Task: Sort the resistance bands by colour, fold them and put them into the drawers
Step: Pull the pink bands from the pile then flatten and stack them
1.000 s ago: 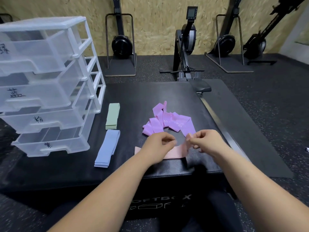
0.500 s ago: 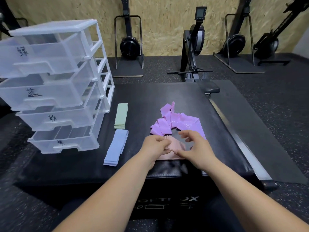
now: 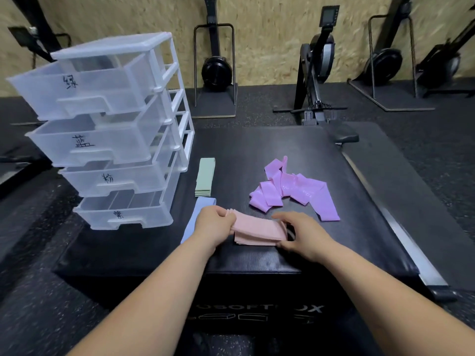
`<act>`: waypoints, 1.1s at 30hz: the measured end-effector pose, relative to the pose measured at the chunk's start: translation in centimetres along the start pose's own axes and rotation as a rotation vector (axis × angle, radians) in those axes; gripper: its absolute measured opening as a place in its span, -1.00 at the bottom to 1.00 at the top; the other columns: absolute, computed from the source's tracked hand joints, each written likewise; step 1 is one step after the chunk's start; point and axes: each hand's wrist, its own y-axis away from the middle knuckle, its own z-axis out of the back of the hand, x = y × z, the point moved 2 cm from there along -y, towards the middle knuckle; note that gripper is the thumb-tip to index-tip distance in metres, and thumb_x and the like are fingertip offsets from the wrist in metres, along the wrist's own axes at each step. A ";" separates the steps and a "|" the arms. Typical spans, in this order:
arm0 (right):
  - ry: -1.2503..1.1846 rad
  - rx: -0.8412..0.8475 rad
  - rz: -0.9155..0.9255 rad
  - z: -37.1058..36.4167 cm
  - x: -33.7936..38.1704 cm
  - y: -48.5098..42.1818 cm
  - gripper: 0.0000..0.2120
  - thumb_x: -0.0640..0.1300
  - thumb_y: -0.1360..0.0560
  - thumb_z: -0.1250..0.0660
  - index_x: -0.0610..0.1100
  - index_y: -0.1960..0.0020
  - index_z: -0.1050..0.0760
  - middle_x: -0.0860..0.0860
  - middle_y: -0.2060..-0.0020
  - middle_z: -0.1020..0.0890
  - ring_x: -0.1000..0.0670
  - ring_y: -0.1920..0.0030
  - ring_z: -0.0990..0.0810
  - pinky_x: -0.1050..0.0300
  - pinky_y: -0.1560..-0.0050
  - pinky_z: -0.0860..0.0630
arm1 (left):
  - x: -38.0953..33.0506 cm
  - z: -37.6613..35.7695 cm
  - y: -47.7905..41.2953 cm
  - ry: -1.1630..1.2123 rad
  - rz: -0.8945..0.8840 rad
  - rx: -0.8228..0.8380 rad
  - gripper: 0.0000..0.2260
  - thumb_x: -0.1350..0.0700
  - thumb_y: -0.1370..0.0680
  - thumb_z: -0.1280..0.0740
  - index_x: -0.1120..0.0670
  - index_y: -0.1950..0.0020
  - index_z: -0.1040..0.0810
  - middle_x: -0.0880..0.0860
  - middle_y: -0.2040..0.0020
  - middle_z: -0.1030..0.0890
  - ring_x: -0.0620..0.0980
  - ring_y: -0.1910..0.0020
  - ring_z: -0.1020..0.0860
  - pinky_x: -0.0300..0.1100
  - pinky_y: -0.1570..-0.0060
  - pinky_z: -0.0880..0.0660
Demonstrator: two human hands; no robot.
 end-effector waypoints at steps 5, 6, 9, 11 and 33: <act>0.042 -0.019 0.026 -0.6 -0.8 -0.2 -0.37 0.12 -0.34 -0.64 0.20 -0.35 -0.49 0.17 -0.20 -0.62 0.00 -0.20 -0.52 0.00 -0.24 -0.51 | 0.6 -0.7 0.8 -0.431 -0.194 -0.054 -0.82 0.12 -0.57 -0.37 0.06 -0.15 -0.51 0.06 -0.01 -0.62 0.11 0.00 -0.57 -0.09 0.09 -0.43; 0.056 -0.029 0.035 -0.7 -0.9 -0.1 -0.42 0.13 -0.36 -0.63 0.21 -0.31 -0.49 0.19 -0.15 -0.61 0.01 -0.16 -0.51 0.00 -0.18 -0.52 | 0.6 -1.0 0.9 -0.513 -0.238 -0.055 -0.80 0.15 -0.59 -0.35 0.06 -0.19 -0.46 0.08 -0.02 -0.60 0.15 -0.01 -0.56 -0.06 0.09 -0.43; 0.148 -0.053 0.093 -1.1 -0.8 0.2 -0.57 0.17 -0.43 -0.57 0.22 -0.24 -0.51 0.22 -0.08 -0.56 0.00 -0.09 -0.47 0.07 -0.06 -0.47 | 0.9 -2.0 0.9 -0.711 -0.307 -0.043 -0.76 0.24 -0.59 -0.25 0.09 -0.24 -0.37 0.14 -0.04 -0.56 0.21 -0.01 -0.54 0.04 0.08 -0.48; 0.193 -0.061 0.123 -1.3 -0.7 0.4 -0.61 0.19 -0.46 -0.53 0.22 -0.25 -0.54 0.21 -0.12 -0.55 0.00 -0.10 -0.46 0.09 -0.08 -0.45 | 0.8 -2.4 1.2 -0.805 -0.310 -0.028 -0.72 0.26 -0.60 -0.21 0.07 -0.29 -0.34 0.16 -0.09 -0.52 0.23 -0.01 -0.54 0.06 0.08 -0.48; -0.259 -0.184 -0.273 -1.2 1.5 -1.0 -0.65 -0.15 -0.42 -0.52 0.02 -0.07 -0.40 0.08 0.15 -0.63 -0.01 0.15 -0.63 0.15 0.14 -0.52 | 0.9 -2.1 1.5 -0.745 -0.606 0.084 -0.80 -0.02 -0.63 -0.39 -0.06 -0.22 -0.48 -0.04 -0.14 -0.58 0.09 -0.15 -0.50 -0.02 -0.15 -0.42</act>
